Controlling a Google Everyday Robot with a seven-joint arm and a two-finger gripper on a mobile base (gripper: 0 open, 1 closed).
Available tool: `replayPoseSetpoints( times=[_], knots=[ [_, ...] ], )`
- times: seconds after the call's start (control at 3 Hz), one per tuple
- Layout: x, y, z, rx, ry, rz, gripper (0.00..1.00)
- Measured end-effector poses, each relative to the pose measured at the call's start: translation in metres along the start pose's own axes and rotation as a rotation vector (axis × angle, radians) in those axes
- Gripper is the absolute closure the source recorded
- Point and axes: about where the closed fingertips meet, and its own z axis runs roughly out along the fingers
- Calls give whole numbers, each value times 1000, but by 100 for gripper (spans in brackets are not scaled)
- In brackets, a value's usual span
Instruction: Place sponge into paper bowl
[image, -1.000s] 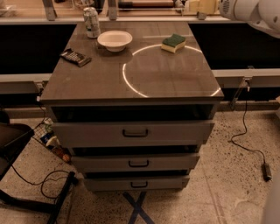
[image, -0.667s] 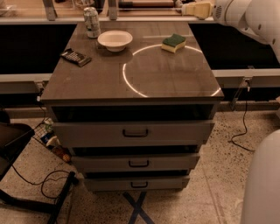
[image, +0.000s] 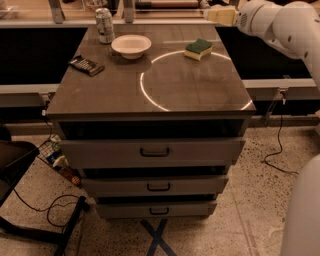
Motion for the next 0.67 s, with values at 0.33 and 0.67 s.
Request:
replayPoseSetpoints(
  times=[0.33, 0.67],
  knots=[
    [35, 23, 8, -23, 5, 21, 0],
    [60, 31, 17, -24, 30, -4, 0]
  ],
)
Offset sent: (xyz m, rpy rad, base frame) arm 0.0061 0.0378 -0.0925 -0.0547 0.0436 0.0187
